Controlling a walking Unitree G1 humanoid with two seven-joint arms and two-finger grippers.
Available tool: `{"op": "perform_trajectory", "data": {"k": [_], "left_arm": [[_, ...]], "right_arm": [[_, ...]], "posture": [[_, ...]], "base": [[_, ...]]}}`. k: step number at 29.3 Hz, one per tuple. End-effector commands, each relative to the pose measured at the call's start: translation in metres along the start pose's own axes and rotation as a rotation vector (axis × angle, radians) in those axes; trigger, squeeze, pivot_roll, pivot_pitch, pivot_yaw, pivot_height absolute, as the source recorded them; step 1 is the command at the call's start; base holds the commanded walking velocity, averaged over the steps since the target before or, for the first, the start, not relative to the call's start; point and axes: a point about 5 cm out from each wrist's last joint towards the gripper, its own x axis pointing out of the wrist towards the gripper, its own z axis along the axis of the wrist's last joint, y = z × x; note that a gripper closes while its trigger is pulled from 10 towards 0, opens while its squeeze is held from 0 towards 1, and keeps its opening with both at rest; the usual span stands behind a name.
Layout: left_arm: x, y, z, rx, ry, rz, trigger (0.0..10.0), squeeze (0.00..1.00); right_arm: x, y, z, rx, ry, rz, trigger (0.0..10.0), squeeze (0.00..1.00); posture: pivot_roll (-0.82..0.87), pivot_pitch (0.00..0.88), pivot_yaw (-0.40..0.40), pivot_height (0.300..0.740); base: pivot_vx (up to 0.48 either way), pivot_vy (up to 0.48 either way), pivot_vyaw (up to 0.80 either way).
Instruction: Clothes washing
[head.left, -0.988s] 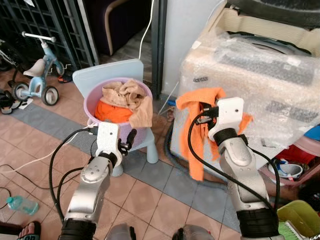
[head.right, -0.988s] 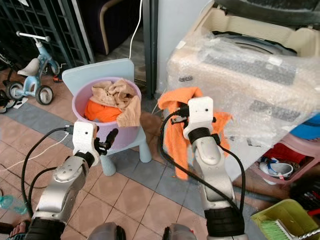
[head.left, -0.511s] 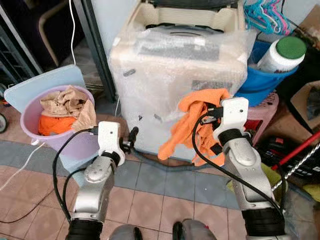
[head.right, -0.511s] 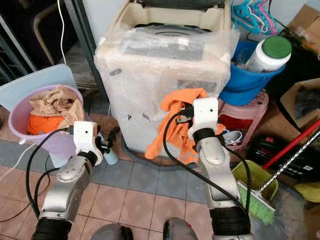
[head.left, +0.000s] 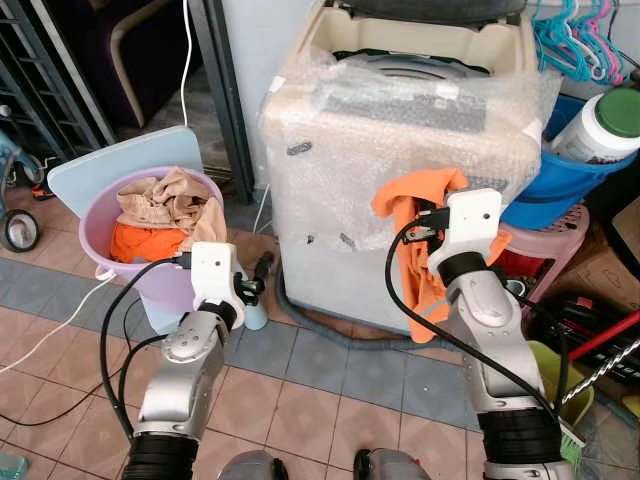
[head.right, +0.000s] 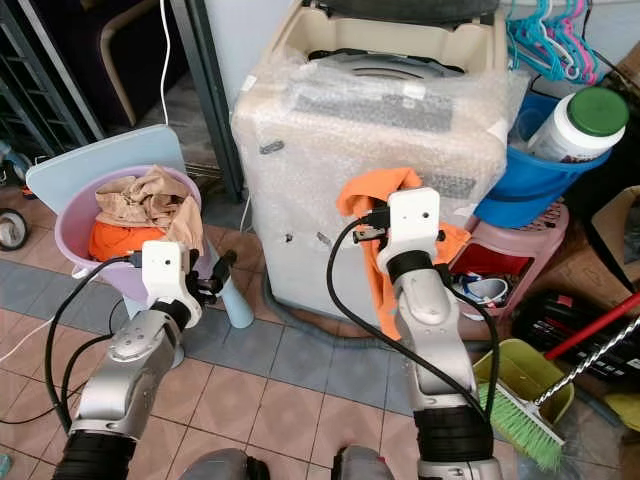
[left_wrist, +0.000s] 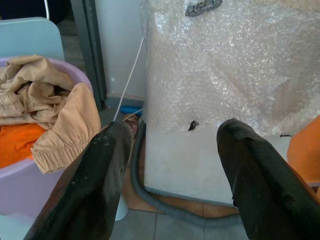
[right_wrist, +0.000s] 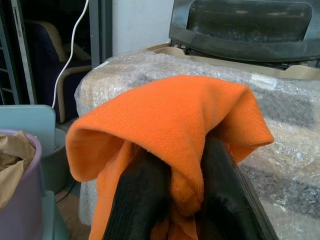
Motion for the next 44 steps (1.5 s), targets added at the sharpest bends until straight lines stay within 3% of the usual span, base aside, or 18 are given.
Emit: {"op": "perform_trajectory", "data": {"k": [1, 8, 15, 23, 28, 34, 39, 44], "left_arm": [[0.003, -0.008, 0.002, 0.001, -0.005, -0.035, 10.0, 0.0], [0.002, -0.007, -0.003, -0.004, 0.015, -0.026, 10.0, 0.0], [0.001, -0.007, -0.012, 0.012, 0.023, -0.011, 10.0, 0.0], [0.006, -0.003, -0.005, -0.006, -0.013, 0.013, 10.0, 0.0], [0.002, 0.001, -0.006, -0.02, -0.027, 0.06, 10.0, 0.0], [0.002, 0.007, -0.01, -0.046, -0.014, 0.092, 10.0, 0.0], [0.017, 0.008, 0.0, -0.056, -0.036, 0.09, 10.0, 0.0], [0.015, 0.006, -0.002, -0.052, -0.031, 0.073, 10.0, 0.0]], "right_arm": [[0.0, -0.008, 0.003, -0.008, -0.018, -0.034, 10.0, 0.0], [0.0, -0.009, 0.0, -0.015, -0.014, -0.045, 10.0, 0.0], [0.002, -0.004, -0.002, 0.001, -0.026, -0.062, 10.0, 0.0], [0.011, 0.003, 0.003, -0.008, -0.055, -0.016, 10.0, 0.0], [0.016, -0.001, 0.006, -0.026, -0.059, 0.014, 10.0, 0.0], [0.019, 0.006, 0.013, -0.034, -0.082, 0.036, 10.0, 0.0], [0.023, 0.01, 0.02, -0.01, -0.11, 0.032, 10.0, 0.0], [0.025, 0.011, 0.025, -0.009, -0.138, 0.07, 10.0, 0.0]], "posture": [[-0.08, 0.079, 0.05, 0.74], [-0.09, 0.068, 0.072, 0.74], [-0.08, 0.0, 0.076, 0.74], [-0.06, 0.0, 0.029, 0.74], [-0.05, 0.024, -0.023, 0.74], [-0.09, 0.002, -0.019, 0.74], [-0.11, 0.0, 0.003, 0.74], [-0.11, 0.0, 0.025, 0.74]], "base": [[0.386, 0.285, -0.8], [0.394, 0.121, -0.8], [0.0, 0.0, -0.8], [0.0, 0.0, 0.0], [0.0, 0.0, 0.0], [0.0, 0.0, 0.0], [0.0, 0.0, 0.0], [0.0, 0.0, 0.0]]}}
